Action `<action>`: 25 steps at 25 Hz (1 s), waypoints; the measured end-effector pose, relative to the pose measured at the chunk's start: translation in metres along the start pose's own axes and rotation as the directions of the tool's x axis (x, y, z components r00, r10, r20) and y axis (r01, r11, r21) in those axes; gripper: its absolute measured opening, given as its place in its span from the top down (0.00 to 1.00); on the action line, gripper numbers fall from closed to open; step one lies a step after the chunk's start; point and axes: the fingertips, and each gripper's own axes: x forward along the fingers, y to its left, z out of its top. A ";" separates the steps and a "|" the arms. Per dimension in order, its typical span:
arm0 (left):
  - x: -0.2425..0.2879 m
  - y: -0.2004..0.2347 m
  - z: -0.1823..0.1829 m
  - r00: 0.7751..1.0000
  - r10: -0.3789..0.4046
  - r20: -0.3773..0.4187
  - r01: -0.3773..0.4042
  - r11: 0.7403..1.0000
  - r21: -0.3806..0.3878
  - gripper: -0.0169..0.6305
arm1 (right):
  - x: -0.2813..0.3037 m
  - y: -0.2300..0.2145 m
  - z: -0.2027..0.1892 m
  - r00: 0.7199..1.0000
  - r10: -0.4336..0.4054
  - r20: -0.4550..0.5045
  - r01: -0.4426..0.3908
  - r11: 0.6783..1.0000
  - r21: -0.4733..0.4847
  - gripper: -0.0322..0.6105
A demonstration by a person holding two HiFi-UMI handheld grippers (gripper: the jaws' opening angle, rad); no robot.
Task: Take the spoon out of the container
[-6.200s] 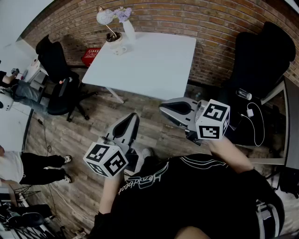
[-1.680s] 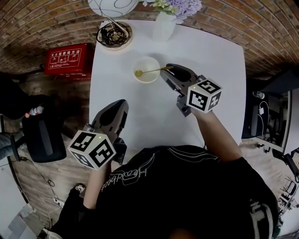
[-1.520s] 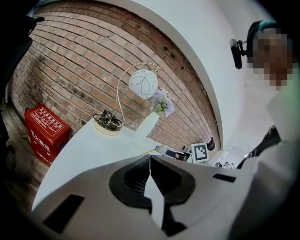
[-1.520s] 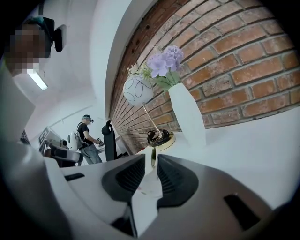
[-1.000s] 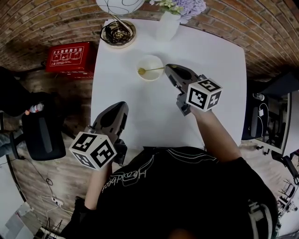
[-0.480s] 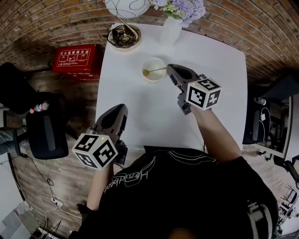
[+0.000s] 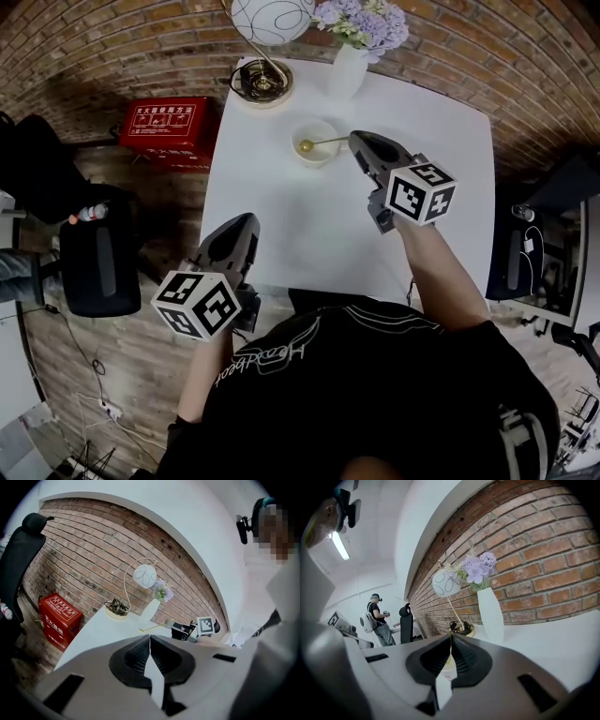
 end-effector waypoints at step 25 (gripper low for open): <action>-0.064 -0.102 0.003 0.987 -0.110 0.121 0.094 0.987 0.127 0.97 | -0.165 0.095 0.040 0.975 0.088 0.204 -0.086 0.996 -0.020 0.95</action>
